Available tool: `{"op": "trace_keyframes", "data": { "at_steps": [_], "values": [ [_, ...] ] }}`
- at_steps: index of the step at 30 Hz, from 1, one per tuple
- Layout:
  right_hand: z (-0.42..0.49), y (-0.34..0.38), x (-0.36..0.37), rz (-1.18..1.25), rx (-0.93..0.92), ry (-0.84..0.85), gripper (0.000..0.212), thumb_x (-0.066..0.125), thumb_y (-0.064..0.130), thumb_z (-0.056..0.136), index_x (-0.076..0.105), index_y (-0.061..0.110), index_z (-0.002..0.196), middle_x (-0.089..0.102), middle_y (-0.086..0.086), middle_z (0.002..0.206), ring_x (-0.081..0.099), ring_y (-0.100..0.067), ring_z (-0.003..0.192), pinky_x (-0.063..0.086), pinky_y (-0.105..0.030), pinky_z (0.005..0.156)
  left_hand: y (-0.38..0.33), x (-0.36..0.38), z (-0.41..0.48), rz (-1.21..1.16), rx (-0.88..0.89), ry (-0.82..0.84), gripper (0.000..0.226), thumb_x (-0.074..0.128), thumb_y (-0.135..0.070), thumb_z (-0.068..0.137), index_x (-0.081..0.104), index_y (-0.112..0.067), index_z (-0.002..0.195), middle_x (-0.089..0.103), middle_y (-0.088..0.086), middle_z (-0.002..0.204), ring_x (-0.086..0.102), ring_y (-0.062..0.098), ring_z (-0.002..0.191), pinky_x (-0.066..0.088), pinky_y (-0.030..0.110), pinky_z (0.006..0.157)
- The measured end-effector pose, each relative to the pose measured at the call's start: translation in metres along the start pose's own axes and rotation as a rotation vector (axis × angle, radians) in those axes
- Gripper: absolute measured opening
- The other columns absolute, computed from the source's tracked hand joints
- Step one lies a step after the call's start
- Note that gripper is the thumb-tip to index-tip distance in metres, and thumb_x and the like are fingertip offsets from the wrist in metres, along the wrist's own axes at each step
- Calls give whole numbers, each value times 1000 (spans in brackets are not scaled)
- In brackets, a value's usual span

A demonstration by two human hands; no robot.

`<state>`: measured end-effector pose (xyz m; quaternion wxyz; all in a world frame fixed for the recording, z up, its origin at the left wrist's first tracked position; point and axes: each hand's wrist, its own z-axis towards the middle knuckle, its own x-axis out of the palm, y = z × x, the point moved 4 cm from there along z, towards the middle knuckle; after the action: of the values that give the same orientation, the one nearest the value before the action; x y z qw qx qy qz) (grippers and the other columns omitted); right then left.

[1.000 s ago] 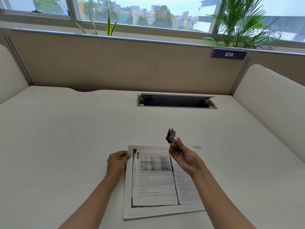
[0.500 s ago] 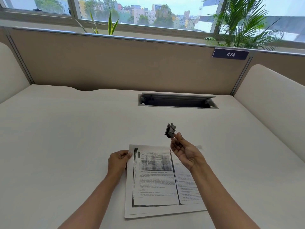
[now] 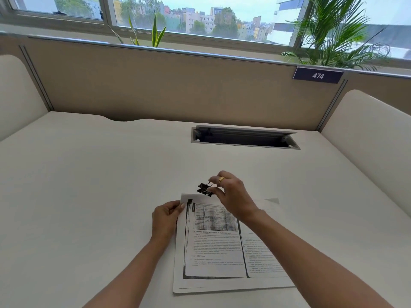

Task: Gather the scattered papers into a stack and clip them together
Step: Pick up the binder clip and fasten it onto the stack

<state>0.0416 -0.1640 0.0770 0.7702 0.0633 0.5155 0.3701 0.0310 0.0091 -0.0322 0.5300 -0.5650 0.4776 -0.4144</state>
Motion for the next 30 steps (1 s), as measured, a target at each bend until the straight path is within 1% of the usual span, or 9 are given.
{"op": "trace_keyframes", "data": {
  "at_steps": [4,7,9,14,16,19,22,26,30],
  "values": [
    [6,5,4,-132,-145,113,24,71,4,72,68,-6,95,65,-15,80,63,-28,73,49,-26,67,-7,1,0,34,53,6,16,65,-9,83,71,-23,82,71,-18,62,67,24,74,55,46,82],
    [8,6,7,-177,-207,170,22,72,2,70,69,-5,91,64,-13,76,63,-28,69,53,-28,61,-10,1,3,43,86,5,26,65,-9,83,69,-34,75,71,-19,64,67,18,71,54,46,84],
    [11,5,8,-185,-215,190,21,71,2,71,69,-5,91,64,-13,76,63,-28,70,52,-28,62,-11,1,4,48,102,2,25,65,-9,83,69,-33,76,71,-21,65,66,14,69,55,45,82],
    [16,4,9,-162,-201,249,22,70,1,72,69,-7,92,63,-16,77,64,-30,71,44,-19,65,-11,0,6,22,115,-8,18,65,-8,83,70,-25,82,70,-21,65,66,22,75,56,39,78],
    [18,3,9,-154,-185,262,25,68,2,76,67,-8,98,63,-18,83,63,-31,78,44,-23,70,-10,-1,6,12,120,-3,16,64,-8,83,71,-22,84,71,-19,65,67,22,74,56,35,75],
    [21,5,12,-129,-187,276,27,65,4,80,65,-8,104,62,-19,88,62,-31,83,43,-24,74,-11,-2,7,8,130,5,13,64,-7,83,73,-13,90,72,-18,67,67,14,72,56,28,71],
    [22,8,17,-96,-175,277,28,64,6,82,65,-6,106,62,-18,92,61,-29,86,41,-21,76,-14,1,6,8,141,23,19,64,-6,83,72,-23,82,71,-18,66,64,1,64,53,16,63],
    [25,11,20,-60,-147,289,29,64,7,82,64,-4,109,62,-16,95,61,-27,88,39,-16,77,-15,1,7,3,141,28,23,64,-7,83,70,-28,78,72,-18,66,64,1,64,54,17,64],
    [28,15,23,-38,-133,317,30,64,8,83,63,-4,111,63,-16,97,62,-26,89,40,-15,78,-13,3,9,34,152,25,14,64,-7,83,72,-18,87,70,-23,64,62,-1,62,51,13,62]
  ]
}}
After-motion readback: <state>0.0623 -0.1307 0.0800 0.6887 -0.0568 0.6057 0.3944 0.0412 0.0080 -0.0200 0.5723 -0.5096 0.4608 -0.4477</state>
